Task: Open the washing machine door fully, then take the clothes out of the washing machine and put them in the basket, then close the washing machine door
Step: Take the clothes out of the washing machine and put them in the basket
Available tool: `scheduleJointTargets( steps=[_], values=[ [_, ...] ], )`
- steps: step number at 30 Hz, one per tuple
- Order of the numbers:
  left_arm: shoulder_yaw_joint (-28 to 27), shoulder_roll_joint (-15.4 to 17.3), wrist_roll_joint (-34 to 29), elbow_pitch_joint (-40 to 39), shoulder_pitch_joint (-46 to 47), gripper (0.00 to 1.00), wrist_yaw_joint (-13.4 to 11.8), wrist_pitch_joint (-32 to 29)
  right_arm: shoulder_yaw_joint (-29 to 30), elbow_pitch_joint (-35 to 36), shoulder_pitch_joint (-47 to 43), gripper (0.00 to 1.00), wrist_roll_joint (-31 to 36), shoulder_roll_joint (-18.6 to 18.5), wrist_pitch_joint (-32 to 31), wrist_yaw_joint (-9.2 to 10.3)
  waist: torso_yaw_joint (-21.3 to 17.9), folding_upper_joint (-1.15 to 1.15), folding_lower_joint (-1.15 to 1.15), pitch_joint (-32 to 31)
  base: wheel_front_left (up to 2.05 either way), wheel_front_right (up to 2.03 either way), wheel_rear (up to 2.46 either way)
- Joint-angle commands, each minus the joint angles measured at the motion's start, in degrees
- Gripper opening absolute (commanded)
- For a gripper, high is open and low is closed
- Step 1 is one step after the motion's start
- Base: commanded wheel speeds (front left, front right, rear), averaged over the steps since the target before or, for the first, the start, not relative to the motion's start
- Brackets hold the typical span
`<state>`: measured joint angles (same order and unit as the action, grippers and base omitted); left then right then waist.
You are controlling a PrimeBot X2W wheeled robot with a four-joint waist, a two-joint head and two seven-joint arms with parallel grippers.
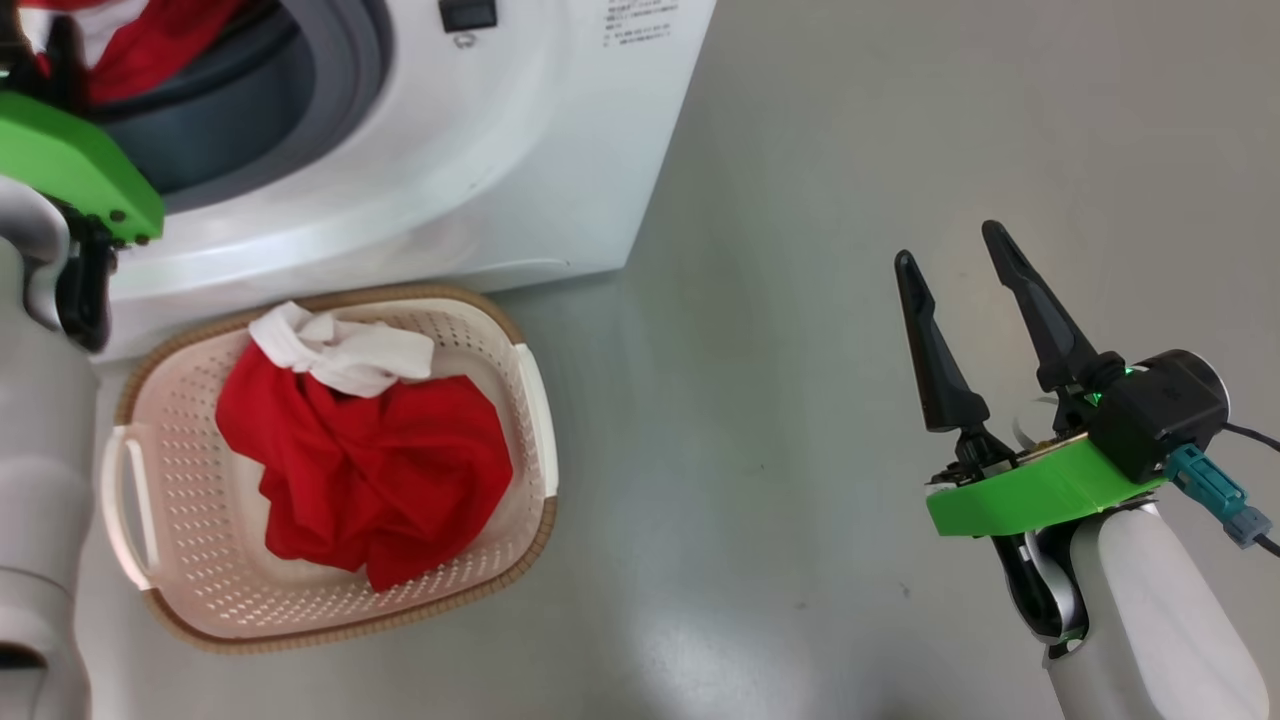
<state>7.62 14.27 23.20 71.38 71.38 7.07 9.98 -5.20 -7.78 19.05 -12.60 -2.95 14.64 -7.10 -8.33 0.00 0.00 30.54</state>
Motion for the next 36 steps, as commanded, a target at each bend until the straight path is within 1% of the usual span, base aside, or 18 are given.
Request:
scheduleJointTargets(
  steps=[1,4,8,10,11,16,20,25,32,36],
  values=[
    [-0.7,2.8,0.7,-1.7,-1.6,0.00,0.1,1.8,-1.1,1.0,-0.6,1.00,-0.4,0.1,0.4,-0.39,0.7,0.00,0.00,-1.3,0.00,0.00,0.00],
    [-1.5,2.4,2.2,-3.3,-3.7,0.00,0.3,3.8,-1.1,0.7,-0.9,1.00,-0.4,0.1,0.4,-0.39,1.4,0.00,0.00,-2.8,0.00,0.00,0.00],
    [-2.7,2.2,4.4,-8.9,-9.1,0.00,0.4,4.9,-1.2,0.2,-1.6,1.00,-0.6,0.1,0.4,-0.39,2.2,0.00,0.00,-5.6,0.00,0.00,0.00],
    [-3.7,2.4,4.9,-13.7,-12.0,0.00,0.4,5.0,-1.0,0.1,-1.9,1.00,-0.6,0.1,0.4,-0.39,2.5,0.00,0.00,-6.6,0.00,0.00,0.00],
    [-3.7,2.4,4.9,-13.7,-12.0,0.00,0.4,5.0,-1.0,0.1,-1.9,1.00,-0.6,0.1,0.4,-0.39,2.5,0.00,0.00,-6.6,0.00,0.00,0.00],
    [-7.7,2.3,5.3,-26.2,-21.1,0.00,0.4,5.0,-0.9,-0.3,-2.9,1.00,-0.7,0.1,0.4,-0.39,2.9,0.00,0.00,-9.5,0.00,0.00,0.00],
    [-10.8,0.8,4.8,-35.1,-28.3,0.00,0.4,5.0,-0.6,-0.7,-4.1,1.00,-0.8,0.1,0.4,-0.39,3.2,0.00,0.00,-11.8,0.00,0.00,0.00],
    [-13.7,-2.1,3.1,-46.1,-36.0,0.00,0.1,5.0,-0.3,-1.0,-5.4,1.00,-0.8,0.1,0.4,-0.39,4.0,0.00,0.00,-14.4,0.00,0.00,0.00],
    [-15.2,-5.6,0.0,-59.6,-45.3,0.00,0.0,5.0,-0.5,-1.5,-6.5,1.00,-1.0,0.1,0.4,-0.39,4.7,0.00,0.00,-17.5,0.00,0.00,0.00],
    [-15.9,-6.9,-1.0,-66.5,-49.8,0.00,-0.4,5.0,-0.6,-1.5,-7.1,1.00,-1.2,0.1,0.4,-0.39,4.9,0.00,0.00,-18.6,0.00,0.00,0.00]
  ],
)
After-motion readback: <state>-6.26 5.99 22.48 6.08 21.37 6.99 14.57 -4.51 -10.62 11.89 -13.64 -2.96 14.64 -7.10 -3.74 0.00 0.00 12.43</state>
